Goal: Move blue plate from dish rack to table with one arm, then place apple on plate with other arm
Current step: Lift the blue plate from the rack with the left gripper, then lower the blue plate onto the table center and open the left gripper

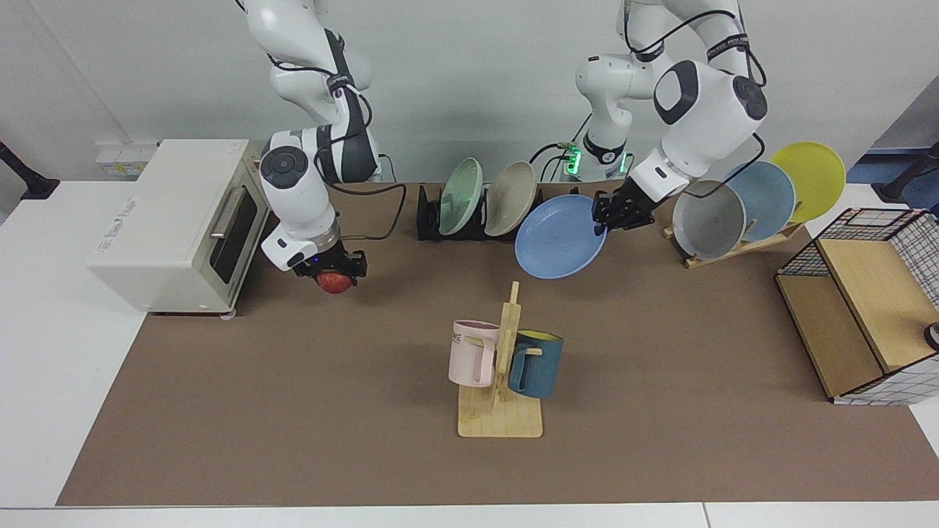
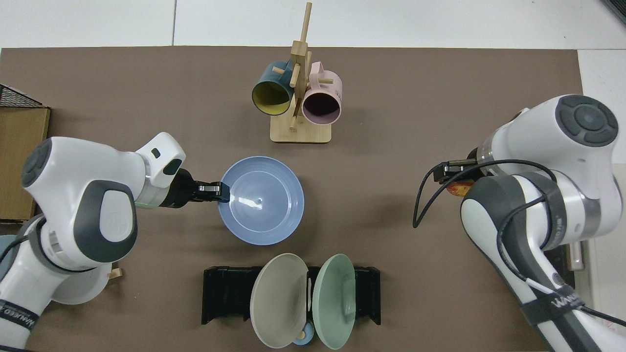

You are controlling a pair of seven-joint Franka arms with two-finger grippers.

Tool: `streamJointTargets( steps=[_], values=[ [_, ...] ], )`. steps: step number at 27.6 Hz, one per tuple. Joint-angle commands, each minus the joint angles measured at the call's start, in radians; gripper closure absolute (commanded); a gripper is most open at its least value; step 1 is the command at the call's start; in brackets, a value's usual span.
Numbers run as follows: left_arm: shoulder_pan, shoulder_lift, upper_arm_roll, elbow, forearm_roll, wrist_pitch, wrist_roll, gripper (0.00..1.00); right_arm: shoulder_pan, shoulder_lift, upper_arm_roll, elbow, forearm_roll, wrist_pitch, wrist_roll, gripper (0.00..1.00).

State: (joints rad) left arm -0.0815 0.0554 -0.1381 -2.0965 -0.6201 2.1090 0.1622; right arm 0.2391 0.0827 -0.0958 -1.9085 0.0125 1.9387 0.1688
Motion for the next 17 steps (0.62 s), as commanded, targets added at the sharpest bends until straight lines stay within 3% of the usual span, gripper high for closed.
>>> streamJointTargets(
  steps=[1,4,13,14,17],
  values=[
    [0.011,0.092,-0.064,0.029,-0.061,0.066,0.016,1.0,-0.018,-0.04,0.002,0.028,-0.013,-0.049,-0.017,1.0],
    [0.005,0.124,-0.132,0.024,-0.093,0.208,0.008,1.0,-0.02,-0.069,-0.001,0.031,-0.017,-0.078,-0.032,1.0],
    [-0.037,0.158,-0.176,0.016,-0.066,0.341,0.0,1.0,-0.047,-0.095,0.002,0.173,-0.016,-0.248,-0.049,1.0],
    [-0.038,0.158,-0.176,0.016,-0.066,0.341,0.0,0.96,-0.05,-0.09,0.001,0.184,-0.016,-0.26,-0.057,1.0],
    [-0.041,0.158,-0.178,0.016,-0.064,0.353,-0.012,0.73,-0.055,-0.087,0.002,0.189,-0.008,-0.241,-0.072,1.0]
  ],
)
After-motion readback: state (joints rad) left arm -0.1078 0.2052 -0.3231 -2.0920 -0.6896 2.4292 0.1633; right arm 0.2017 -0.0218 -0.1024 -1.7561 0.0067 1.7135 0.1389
